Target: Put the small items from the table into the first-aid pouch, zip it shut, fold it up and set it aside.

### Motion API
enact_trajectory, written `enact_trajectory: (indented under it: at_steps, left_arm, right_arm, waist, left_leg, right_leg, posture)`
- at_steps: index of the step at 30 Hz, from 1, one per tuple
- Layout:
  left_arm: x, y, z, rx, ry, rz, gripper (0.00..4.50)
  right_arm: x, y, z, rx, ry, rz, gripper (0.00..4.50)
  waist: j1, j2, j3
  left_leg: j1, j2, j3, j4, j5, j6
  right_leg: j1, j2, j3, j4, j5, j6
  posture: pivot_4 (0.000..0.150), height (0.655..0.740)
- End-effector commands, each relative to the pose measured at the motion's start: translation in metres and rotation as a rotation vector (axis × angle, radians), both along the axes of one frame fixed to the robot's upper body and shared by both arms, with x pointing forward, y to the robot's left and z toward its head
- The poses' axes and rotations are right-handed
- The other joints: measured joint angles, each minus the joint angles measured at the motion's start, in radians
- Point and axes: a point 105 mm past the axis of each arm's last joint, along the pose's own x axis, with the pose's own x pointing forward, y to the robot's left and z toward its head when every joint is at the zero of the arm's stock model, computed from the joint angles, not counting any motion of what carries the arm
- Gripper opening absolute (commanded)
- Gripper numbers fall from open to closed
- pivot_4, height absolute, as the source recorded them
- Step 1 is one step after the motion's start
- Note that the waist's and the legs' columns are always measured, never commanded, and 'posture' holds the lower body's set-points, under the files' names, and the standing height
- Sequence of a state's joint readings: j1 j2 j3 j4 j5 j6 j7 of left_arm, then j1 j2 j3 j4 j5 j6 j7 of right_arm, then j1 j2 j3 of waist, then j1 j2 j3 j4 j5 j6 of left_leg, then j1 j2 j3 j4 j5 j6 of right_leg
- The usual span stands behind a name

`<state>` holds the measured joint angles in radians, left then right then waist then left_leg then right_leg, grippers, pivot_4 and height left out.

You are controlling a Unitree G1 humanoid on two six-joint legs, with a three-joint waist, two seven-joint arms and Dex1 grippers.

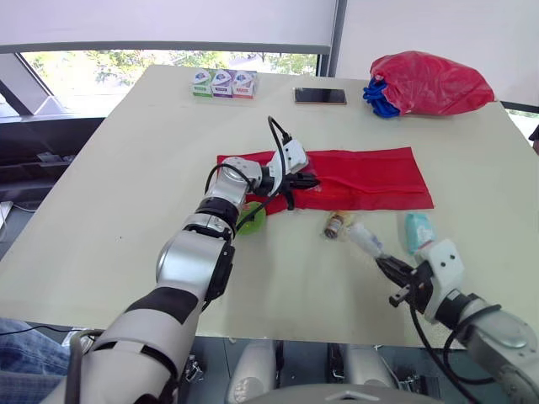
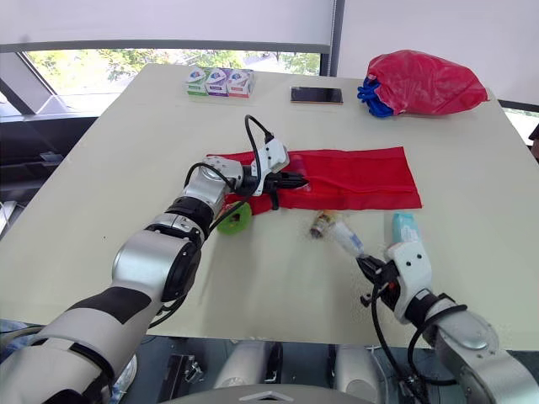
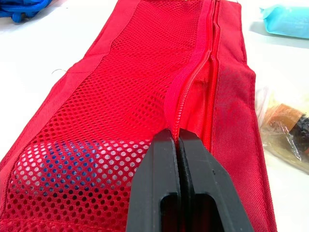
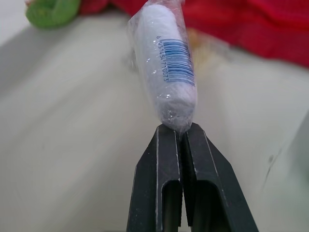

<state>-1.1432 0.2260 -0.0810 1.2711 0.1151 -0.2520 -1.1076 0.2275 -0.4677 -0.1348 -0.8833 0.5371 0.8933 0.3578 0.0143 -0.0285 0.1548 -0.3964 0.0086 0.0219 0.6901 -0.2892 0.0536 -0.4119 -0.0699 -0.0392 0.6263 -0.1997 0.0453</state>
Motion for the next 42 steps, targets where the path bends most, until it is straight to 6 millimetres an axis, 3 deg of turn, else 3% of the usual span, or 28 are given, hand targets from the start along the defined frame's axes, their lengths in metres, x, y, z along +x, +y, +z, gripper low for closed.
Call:
enact_trajectory:
  at_steps: [1,9,14,29,42]
  left_arm:
    - [0.003,-0.006,0.017,-0.026,-0.052,-0.017,0.00]
    - [0.002,-0.010,0.018,-0.037,-0.055,-0.026,0.00]
    - [0.002,-0.013,0.021,-0.049,-0.059,-0.030,0.00]
    - [-0.001,-0.017,0.020,-0.082,-0.050,-0.045,0.00]
    - [-0.003,-0.022,0.020,-0.081,-0.050,-0.064,0.00]
  right_arm:
    - [0.013,-0.002,0.013,-0.038,0.006,0.000,0.06]
    - [0.061,-0.001,0.008,-0.166,0.119,-0.008,0.06]
    - [0.091,0.010,0.008,-0.193,0.127,-0.023,0.06]
    - [0.138,0.033,0.002,-0.147,0.133,-0.098,0.06]
    - [0.171,0.085,0.018,-0.090,0.052,-0.048,0.06]
  waist:
    - [0.000,0.000,0.000]
    - [0.000,0.001,0.000]
    - [-0.001,0.001,0.000]
    - [-0.006,0.001,0.000]
    - [-0.015,0.002,0.000]
  left_leg:
    - [0.000,0.000,0.000,0.000,0.000,0.000]
    - [-0.001,-0.002,0.000,0.000,0.000,0.000]
    - [-0.001,-0.002,-0.001,-0.001,0.000,0.000]
    - [-0.001,-0.002,-0.001,-0.001,0.000,0.000]
    - [-0.001,-0.002,0.000,-0.002,0.000,0.000]
  right_leg:
    - [0.000,0.000,0.000,0.000,0.000,0.000]
    - [0.000,0.000,0.000,0.000,0.000,0.000]
    - [0.000,0.000,-0.001,0.001,0.000,0.000]
    - [-0.001,0.000,-0.001,0.001,0.000,0.000]
    - [-0.001,0.000,-0.001,0.000,0.000,0.000]
  posture:
    - [0.150,0.7400]
    - [0.150,0.7400]
    - [0.150,0.7400]
    - [0.150,0.7400]
    - [0.150,0.7400]
